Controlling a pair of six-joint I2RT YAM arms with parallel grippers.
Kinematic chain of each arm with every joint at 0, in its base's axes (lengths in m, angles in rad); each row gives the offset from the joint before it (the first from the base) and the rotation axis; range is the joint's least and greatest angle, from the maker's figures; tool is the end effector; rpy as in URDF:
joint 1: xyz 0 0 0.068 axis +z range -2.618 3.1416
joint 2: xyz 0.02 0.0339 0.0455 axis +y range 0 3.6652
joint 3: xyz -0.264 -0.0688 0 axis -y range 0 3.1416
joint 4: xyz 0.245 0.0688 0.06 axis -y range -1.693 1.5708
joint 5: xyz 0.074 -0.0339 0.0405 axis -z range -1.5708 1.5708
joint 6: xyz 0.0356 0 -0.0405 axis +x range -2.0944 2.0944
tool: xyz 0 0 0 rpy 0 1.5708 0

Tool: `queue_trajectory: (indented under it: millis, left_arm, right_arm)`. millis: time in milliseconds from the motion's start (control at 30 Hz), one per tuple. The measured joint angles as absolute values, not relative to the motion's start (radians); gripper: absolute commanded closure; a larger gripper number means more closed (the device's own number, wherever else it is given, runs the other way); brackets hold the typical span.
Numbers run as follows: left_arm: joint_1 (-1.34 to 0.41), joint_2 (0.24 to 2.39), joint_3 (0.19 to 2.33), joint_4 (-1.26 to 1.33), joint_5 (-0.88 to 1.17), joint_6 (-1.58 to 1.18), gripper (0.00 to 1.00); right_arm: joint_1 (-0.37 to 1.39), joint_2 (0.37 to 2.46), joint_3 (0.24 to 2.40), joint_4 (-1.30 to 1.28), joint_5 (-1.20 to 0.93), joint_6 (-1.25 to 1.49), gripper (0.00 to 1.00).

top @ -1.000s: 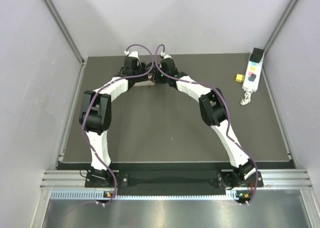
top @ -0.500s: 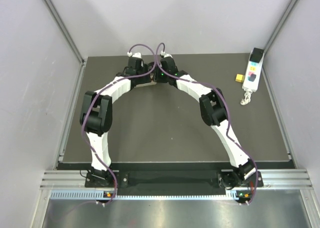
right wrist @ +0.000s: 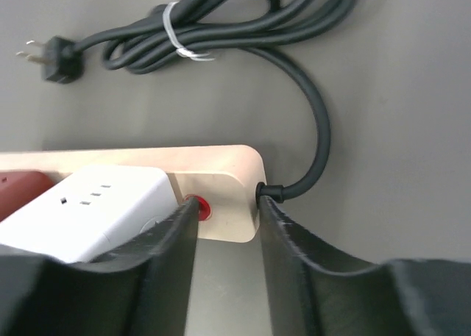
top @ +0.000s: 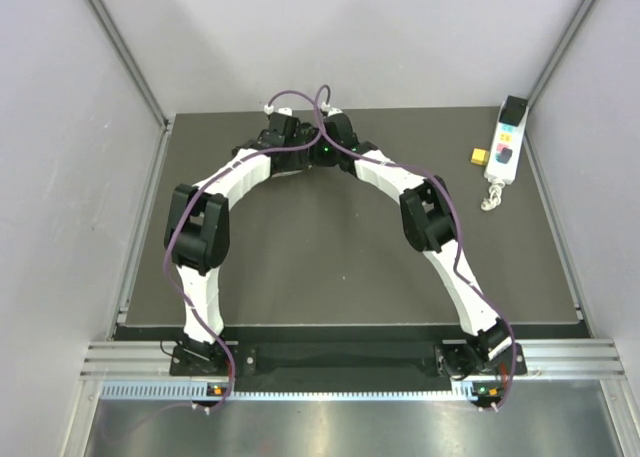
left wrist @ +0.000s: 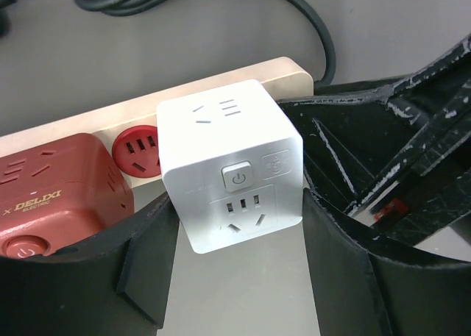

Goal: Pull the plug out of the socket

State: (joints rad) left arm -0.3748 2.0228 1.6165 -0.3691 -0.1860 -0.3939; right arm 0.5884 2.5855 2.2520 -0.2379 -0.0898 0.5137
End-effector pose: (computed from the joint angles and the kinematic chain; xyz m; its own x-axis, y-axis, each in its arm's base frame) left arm 0.4323 -0.1630 0.2330 -0.6924 -0.1329 -0.7091 -0.0313 0.9875 -0.1545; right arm 0.4869 0.3287 0.1702 -0.6943 0.1251 -0.7087 -0.3150 0.8326 0.4556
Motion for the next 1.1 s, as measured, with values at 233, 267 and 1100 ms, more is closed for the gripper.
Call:
queue_trajectory:
  millis: [233, 267, 1100]
  left_arm:
    - [-0.377, 2.023, 1.623, -0.382, -0.172, -0.386, 1.0]
    - [-0.379, 2.023, 1.622, -0.38, -0.165, -0.385, 1.0]
    - [-0.335, 2.0, 1.566, -0.279, 0.019, -0.451, 1.0]
  right_arm:
    - [0.534, 2.495, 1.974, 0.071, -0.282, 0.549, 0.48]
    - [0.524, 2.486, 1.942, 0.109, -0.313, 0.554, 0.48]
    - [0.422, 2.324, 1.492, 0.619, -0.527, 0.748, 0.33]
